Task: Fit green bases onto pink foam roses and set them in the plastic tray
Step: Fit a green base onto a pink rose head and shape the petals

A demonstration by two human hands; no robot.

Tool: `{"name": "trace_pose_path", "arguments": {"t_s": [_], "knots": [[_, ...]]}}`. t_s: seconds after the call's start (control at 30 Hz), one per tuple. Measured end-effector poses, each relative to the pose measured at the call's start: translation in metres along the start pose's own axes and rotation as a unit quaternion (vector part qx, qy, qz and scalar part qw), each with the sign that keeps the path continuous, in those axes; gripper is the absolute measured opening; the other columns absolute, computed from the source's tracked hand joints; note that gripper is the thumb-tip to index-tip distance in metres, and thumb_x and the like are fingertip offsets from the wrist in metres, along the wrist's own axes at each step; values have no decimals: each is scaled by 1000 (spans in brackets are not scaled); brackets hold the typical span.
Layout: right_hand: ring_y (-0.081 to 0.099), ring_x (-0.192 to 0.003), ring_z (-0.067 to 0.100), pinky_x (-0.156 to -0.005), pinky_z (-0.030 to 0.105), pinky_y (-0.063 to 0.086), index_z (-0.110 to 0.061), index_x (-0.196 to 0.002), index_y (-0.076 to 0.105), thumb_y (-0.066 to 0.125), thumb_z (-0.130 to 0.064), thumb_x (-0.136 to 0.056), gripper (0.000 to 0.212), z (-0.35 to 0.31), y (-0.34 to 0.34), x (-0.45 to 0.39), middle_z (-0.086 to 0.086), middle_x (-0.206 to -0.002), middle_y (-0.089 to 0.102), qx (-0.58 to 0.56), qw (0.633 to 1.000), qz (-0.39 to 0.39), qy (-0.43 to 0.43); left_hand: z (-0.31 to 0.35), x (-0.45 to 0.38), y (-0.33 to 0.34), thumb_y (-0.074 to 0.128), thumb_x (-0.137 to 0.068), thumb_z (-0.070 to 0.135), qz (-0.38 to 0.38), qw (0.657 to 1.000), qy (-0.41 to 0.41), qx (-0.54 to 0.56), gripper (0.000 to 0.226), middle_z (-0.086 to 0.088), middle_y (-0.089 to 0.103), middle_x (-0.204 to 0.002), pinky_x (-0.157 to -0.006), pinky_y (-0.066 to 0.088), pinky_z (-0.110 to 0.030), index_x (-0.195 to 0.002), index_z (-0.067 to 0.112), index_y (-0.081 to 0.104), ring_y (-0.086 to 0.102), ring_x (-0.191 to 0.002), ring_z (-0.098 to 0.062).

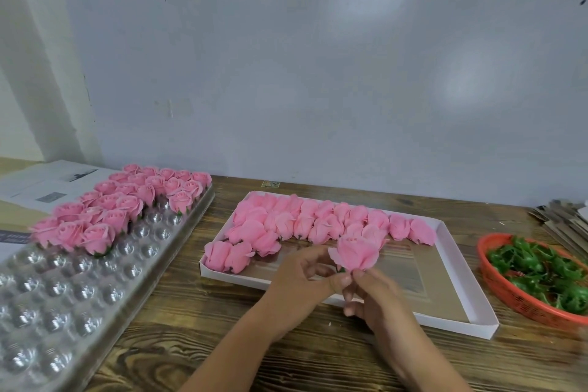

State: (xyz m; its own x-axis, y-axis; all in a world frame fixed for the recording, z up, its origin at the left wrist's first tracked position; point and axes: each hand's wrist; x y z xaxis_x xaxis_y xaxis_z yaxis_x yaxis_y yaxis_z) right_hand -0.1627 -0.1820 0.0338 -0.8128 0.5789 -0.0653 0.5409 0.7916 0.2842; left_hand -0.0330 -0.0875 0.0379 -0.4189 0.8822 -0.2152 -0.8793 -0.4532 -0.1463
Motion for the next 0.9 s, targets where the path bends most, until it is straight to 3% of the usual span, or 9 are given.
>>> {"name": "trace_pose_path", "arguments": {"t_s": [0.13, 0.3, 0.37, 0.73, 0.9], "knots": [[55, -65, 13, -54, 26, 45, -2, -94, 64, 59, -29, -77, 32, 1, 0, -2, 8, -79, 63, -36, 999, 5, 25, 0, 0, 0, 76, -86, 34, 11, 1000, -8, 1, 32, 12, 74, -113, -95, 54, -32, -116, 45, 69, 69, -106, -10], [64, -78, 18, -61, 27, 51, -17, -112, 70, 54, -33, -82, 37, 0, -3, -2, 10, -99, 69, -71, 997, -28, 16, 1, 0, -2, 76, -85, 38, 28, 999, -19, 39, 33, 8, 72, -117, -98, 53, -37, -117, 40, 70, 68, -109, -11], [66, -80, 19, -62, 27, 51, -15, -116, 68, 56, -29, -86, 35, -1, -3, -2, 13, -101, 70, -70, 997, -20, 20, 2, 0, -3, 76, -84, 38, 26, 998, -25, 53, 32, 6, 73, -117, -101, 52, -40, -116, 38, 71, 67, -111, -13], [65, -80, 15, -62, 25, 48, -22, -105, 75, 63, -32, -81, 29, -3, 2, 0, 9, -94, 72, -37, 998, 44, 22, 0, 1, -2, 82, -81, 31, 25, 998, -13, 49, 38, 3, 75, -114, -97, 56, -30, -116, 37, 71, 69, -111, -18], [66, -87, 17, -64, 25, 49, -24, -107, 74, 70, -42, -72, 40, -3, 1, -1, 9, -95, 73, -1, 998, 54, 17, -3, 0, -1, 82, -80, 33, 45, 999, 6, 9, 38, 12, 74, -113, -92, 56, -23, -114, 44, 70, 69, -106, -12]]}}
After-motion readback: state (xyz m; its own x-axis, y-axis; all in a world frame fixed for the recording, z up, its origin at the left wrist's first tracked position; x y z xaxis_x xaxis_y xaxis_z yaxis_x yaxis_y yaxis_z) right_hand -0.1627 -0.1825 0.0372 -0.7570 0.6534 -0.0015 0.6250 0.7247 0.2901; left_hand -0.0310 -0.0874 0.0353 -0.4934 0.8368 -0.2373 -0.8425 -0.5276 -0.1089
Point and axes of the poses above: each hand's wrist, its own x-axis away from the middle knuckle, its own y-axis out of the palm, z = x × y
